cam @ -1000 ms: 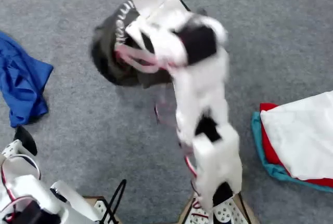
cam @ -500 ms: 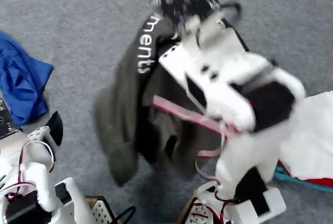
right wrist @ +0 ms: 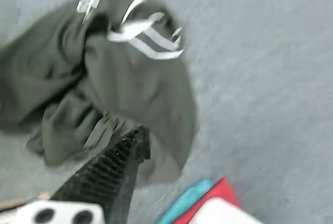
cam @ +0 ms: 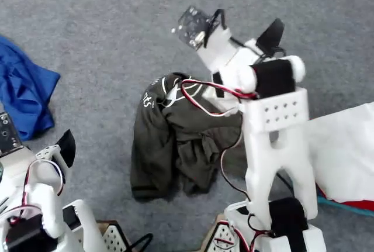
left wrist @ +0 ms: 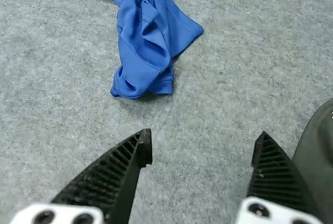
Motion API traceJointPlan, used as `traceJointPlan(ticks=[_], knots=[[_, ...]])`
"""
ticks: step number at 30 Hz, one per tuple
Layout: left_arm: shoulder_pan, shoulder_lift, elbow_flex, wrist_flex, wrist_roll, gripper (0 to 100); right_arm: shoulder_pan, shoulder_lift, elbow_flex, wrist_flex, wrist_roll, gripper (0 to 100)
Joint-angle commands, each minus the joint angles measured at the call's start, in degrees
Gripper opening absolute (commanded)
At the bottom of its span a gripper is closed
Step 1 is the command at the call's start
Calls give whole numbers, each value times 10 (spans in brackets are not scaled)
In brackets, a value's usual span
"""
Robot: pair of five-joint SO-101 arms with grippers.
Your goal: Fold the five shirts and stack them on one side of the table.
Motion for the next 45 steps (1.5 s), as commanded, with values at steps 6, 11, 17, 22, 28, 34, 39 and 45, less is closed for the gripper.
traceJointPlan(ticks=[6, 11, 17, 22, 28, 34, 39, 45], knots=[[134, 276, -177, 40, 102, 291, 145, -33, 177, -122, 5, 800], [308, 509, -307, 77, 192, 293, 178, -28, 183, -217, 4, 800], [402, 726, -391, 78, 243, 294, 177, 65, 195, -450, -33, 800], [425, 863, -439, 71, 244, 294, 182, 225, 100, -538, -85, 800], [428, 1011, -504, 25, 244, 289, 228, 355, -101, -418, -90, 800], [463, 1138, -542, -13, 242, 225, 257, 443, -213, -367, -90, 800], [456, 1196, -590, -46, 240, 11, 268, 476, -265, -338, -90, 800], [414, 1172, -731, 27, 238, 19, 268, 480, -291, -309, -90, 800]])
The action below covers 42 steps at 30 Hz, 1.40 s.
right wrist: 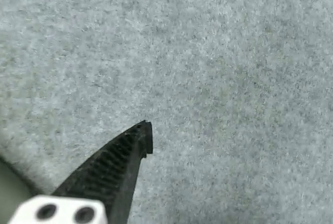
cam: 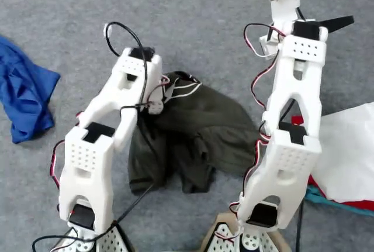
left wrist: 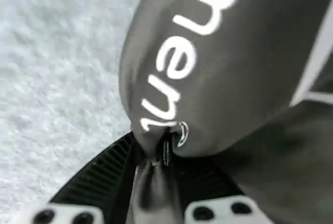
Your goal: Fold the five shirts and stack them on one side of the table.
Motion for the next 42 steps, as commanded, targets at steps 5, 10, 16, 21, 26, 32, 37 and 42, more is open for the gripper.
traceJointPlan(ticks=[5, 10, 16, 21, 26, 32, 37, 42], knots=[[-55, -87, -308, 129, -98, 19, 1, -5, -50, 32, -7, 800], [-62, -195, -443, 128, -200, 19, -1, -6, -50, 33, -7, 800], [-35, -332, -448, 128, -234, 19, -2, -6, -50, 34, -7, 800], [11, -434, -312, 128, -233, 19, -5, -6, -50, 42, -7, 800], [47, -543, -134, 128, -234, 19, -9, -6, -51, 47, -5, 800], [20, -642, 47, 128, -169, 263, -10, -16, -49, 51, -4, 800], [-21, -669, 71, 128, -164, 264, -8, -36, -50, 69, -3, 800], [-75, -670, 106, 128, -173, 264, -44, -53, -50, 114, -5, 802]])
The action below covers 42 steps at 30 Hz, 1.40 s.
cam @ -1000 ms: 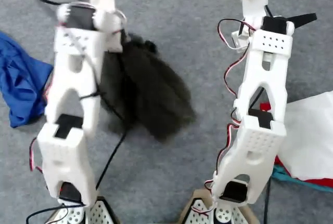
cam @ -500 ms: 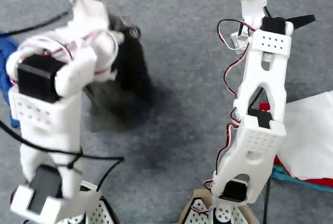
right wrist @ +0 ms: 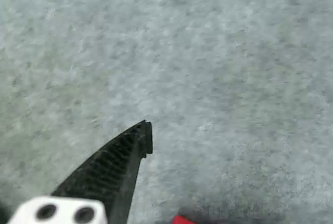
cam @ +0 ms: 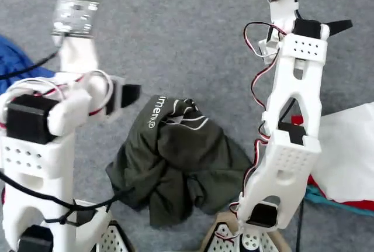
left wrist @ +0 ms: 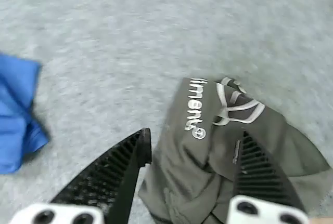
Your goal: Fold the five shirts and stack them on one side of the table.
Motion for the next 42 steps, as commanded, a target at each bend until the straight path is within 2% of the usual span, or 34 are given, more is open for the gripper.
traceJointPlan(ticks=[1, 7, 10, 13, 16, 19, 22, 27, 32, 36, 42], knots=[[-23, -13, 38, 5, -12, 264, -52, -59, -32, 40, -6, 802], [-27, -95, 148, 5, -55, 264, -208, -84, -29, 150, -7, 802], [-33, -174, 186, 5, -72, 250, -276, -73, -33, 155, -6, 802], [-75, -240, 219, 5, -76, 247, -323, -52, -32, 117, -5, 802], [-156, -264, 239, 5, -76, 247, -364, -26, -32, 110, -35, 802], [-244, -262, 238, 4, -76, 247, -393, -15, -32, 137, -38, 800], [-290, -251, 238, 4, -76, 247, -410, -15, -32, 172, -33, 800], [-300, -248, 244, 4, -76, 246, -409, -16, -33, 181, -26, 800], [-305, -254, 244, 4, -76, 243, -409, -17, -33, 201, 25, 797], [-328, -254, 230, 4, -75, 243, -408, -16, -58, 234, 50, 687], [-392, -254, 219, 4, -76, 245, -399, -15, -86, 237, 11, 361]])
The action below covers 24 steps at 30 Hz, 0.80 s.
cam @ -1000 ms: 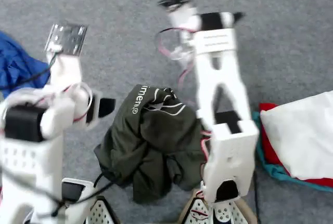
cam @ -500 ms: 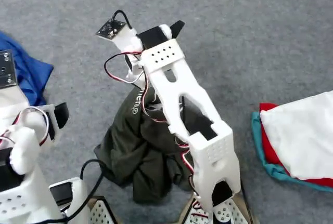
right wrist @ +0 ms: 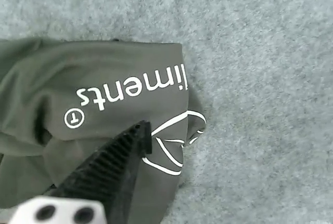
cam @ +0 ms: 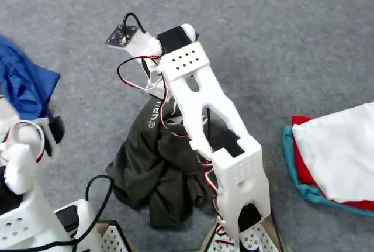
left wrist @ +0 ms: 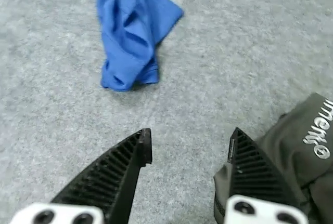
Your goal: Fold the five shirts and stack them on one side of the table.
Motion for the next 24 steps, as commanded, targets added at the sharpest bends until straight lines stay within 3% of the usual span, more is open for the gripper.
traceJointPlan(ticks=[1, 5, 15, 24], knots=[[-24, -3, -18, 5, -4, 244, 5, -4, -36, 10, -24, 298], [-21, -3, -18, 5, -4, 243, 9, 0, -57, 10, -40, 94], [-21, -3, -2, 5, -3, 243, 0, 22, -26, -5, -114, 104], [-20, -5, 84, 5, -3, 243, -40, 206, -99, -98, -236, 105]])
